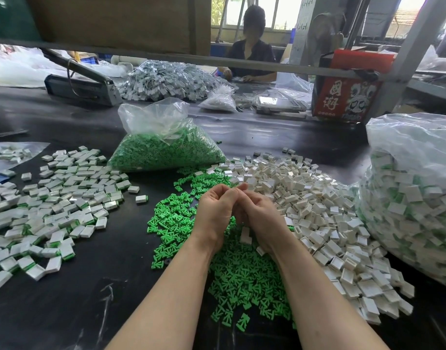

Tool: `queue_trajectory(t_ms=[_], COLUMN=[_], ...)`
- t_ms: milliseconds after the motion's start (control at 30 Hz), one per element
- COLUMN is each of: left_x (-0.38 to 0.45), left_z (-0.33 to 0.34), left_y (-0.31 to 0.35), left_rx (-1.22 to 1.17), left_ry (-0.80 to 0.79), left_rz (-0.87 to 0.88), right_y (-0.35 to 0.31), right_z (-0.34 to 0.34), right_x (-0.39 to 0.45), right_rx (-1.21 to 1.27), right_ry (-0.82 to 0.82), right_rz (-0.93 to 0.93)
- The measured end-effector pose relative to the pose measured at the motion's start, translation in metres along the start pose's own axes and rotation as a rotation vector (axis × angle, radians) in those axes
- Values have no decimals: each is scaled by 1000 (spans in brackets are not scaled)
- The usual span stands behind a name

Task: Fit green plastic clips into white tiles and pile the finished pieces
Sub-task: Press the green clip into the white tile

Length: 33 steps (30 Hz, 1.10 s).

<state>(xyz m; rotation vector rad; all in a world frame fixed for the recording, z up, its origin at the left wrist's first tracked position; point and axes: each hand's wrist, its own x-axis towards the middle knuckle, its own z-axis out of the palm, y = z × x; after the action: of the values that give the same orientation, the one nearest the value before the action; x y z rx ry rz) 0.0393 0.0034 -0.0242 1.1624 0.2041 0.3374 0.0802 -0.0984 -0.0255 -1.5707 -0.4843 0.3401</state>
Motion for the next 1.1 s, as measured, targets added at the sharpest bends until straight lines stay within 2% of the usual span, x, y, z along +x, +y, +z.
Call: queue_trajectory(t_ms=[167,300,467,633,900,1100], left_x=[1,3,6,8,1,-3], left_z=[1,-1,-11,-21,-9,0], left_y=[1,1,1,1,10,7], left_rx=[14,54,91,40,98,85], left_ry=[5,9,-11,-73,-80,-107], left_rz=[19,33,17,-20,-16,-35], right_y=[1,-2,-9,-10,-5,-1], right_z=[0,4,4,-1,1,4], right_x=[1,3,-1,0,0,3], right_rx=[39,132,60,40,90,193], right_ry=[-12,-86,-128,-246,-242,-175], right_rz=[7,32,87,150,99,98])
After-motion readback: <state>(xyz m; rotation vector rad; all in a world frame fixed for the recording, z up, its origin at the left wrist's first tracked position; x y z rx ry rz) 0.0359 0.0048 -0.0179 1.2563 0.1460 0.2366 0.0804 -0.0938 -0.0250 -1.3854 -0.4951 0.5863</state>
